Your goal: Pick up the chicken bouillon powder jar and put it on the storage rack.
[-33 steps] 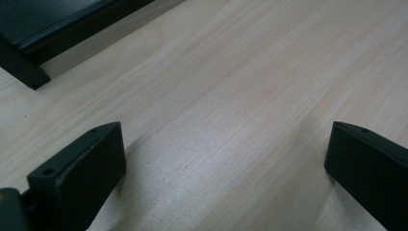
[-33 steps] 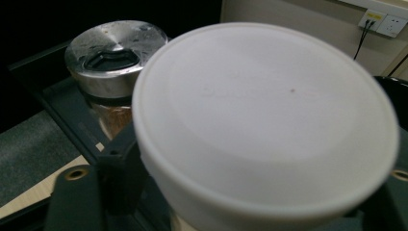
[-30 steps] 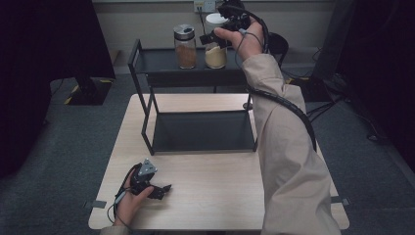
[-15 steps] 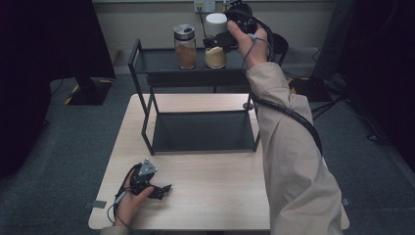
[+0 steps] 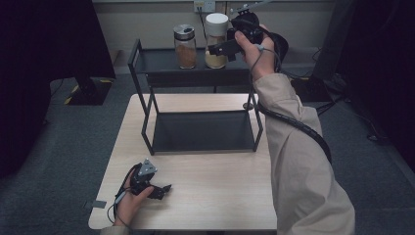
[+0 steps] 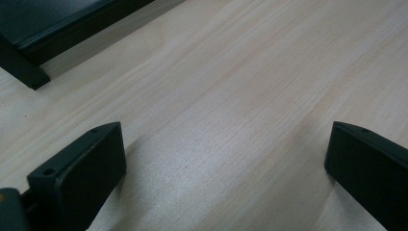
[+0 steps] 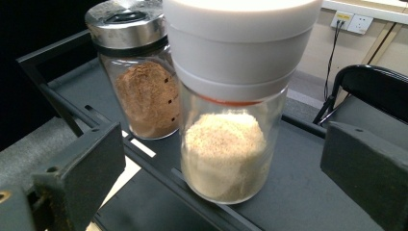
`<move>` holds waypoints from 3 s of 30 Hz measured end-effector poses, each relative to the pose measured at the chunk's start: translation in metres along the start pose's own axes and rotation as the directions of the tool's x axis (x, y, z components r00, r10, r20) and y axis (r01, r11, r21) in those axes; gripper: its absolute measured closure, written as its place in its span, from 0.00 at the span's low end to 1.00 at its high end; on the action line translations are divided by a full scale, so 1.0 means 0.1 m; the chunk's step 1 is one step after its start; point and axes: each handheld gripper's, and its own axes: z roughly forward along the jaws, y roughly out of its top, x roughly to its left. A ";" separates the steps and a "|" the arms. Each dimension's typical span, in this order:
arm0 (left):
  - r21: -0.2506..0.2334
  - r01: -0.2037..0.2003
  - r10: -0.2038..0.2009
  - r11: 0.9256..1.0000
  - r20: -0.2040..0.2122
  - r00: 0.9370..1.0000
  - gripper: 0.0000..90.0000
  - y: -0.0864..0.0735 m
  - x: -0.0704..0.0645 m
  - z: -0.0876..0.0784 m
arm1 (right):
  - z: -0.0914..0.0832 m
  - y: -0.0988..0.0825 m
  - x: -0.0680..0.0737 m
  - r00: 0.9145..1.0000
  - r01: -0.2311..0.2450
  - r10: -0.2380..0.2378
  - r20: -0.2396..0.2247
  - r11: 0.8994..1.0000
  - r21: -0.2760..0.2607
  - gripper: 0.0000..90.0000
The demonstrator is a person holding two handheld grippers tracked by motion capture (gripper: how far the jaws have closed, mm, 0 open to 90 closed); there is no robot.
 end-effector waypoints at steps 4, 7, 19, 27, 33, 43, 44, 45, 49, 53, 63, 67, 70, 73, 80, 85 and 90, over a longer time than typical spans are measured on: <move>-0.001 0.001 -0.001 1.000 0.000 1.000 0.00 0.00 0.00 0.00 | -0.04 -0.04 0.03 1.000 0.002 -0.002 -0.002 1.000 -0.003 0.01; 0.000 -0.001 0.001 1.000 0.000 1.000 0.00 0.00 0.00 0.00 | -0.07 -0.08 0.07 1.000 0.007 -0.007 -0.007 1.000 -0.005 0.01; 0.000 -0.001 0.001 1.000 0.000 1.000 0.00 0.00 0.00 0.00 | -0.15 -0.19 0.16 1.000 0.009 -0.009 -0.025 1.000 -0.013 0.01; 0.000 -0.001 0.001 1.000 0.000 1.000 0.00 0.00 0.00 0.00 | -0.24 -0.29 0.20 1.000 0.009 -0.010 -0.029 1.000 -0.020 0.01; 0.000 -0.001 0.001 1.000 0.000 1.000 0.00 0.00 0.00 0.00 | -0.30 -0.35 0.24 0.999 0.015 -0.016 -0.038 1.000 -0.024 0.01; 0.001 -0.001 0.001 1.000 0.000 1.000 0.00 0.00 0.00 0.00 | -0.39 -0.55 0.27 0.999 0.018 -0.019 -0.049 0.999 -0.030 0.01; 0.001 0.000 0.000 1.000 0.000 1.000 0.00 0.00 0.00 0.00 | -0.40 -0.57 0.27 0.999 0.019 -0.020 -0.049 0.999 -0.028 0.01; 0.001 -0.001 0.001 1.000 0.000 1.000 0.00 0.00 0.00 0.00 | -0.40 -0.60 0.28 0.999 0.019 -0.020 -0.049 0.999 -0.025 0.01; 0.000 0.001 -0.001 1.000 0.001 1.000 0.00 0.00 0.00 0.00 | -0.39 -0.71 0.29 0.998 0.021 -0.022 -0.056 1.000 -0.018 0.01; -0.003 0.003 -0.003 1.000 -0.001 1.000 0.00 0.00 0.00 0.00 | -0.37 -0.84 0.28 0.998 0.009 -0.011 -0.068 1.000 -0.017 0.01; -0.004 0.004 -0.004 1.000 -0.002 1.000 0.00 -0.01 -0.01 0.00 | -0.32 -1.12 0.22 0.996 -0.021 0.020 -0.085 1.000 -0.014 0.01; -0.005 0.004 -0.004 1.000 -0.002 1.000 0.00 -0.01 -0.01 0.00 | -0.31 -1.21 0.22 0.995 -0.022 0.021 -0.093 1.000 -0.011 0.01; -0.005 0.004 -0.004 1.000 -0.002 1.000 0.00 -0.01 -0.01 0.00 | -0.29 -1.27 0.22 0.995 -0.020 0.019 -0.097 1.000 -0.004 0.01; -0.005 0.004 -0.004 1.000 -0.003 1.000 0.00 -0.01 -0.01 0.00 | -0.26 -1.35 0.23 0.994 -0.025 0.025 -0.106 1.000 -0.002 0.01; -0.006 0.003 -0.003 1.000 -0.006 1.000 0.00 -0.01 -0.01 0.00 | -0.23 -1.46 0.25 0.993 -0.024 0.025 -0.117 1.000 0.008 0.01; -0.006 0.003 -0.003 1.000 -0.006 1.000 0.00 -0.01 -0.01 0.00 | -0.24 -1.53 0.25 0.992 -0.031 0.031 -0.122 1.000 0.004 0.01; -0.006 0.003 -0.003 1.000 -0.006 1.000 0.00 -0.01 -0.01 0.00 | -0.25 -1.63 0.25 0.992 -0.041 0.041 -0.122 0.999 0.005 0.01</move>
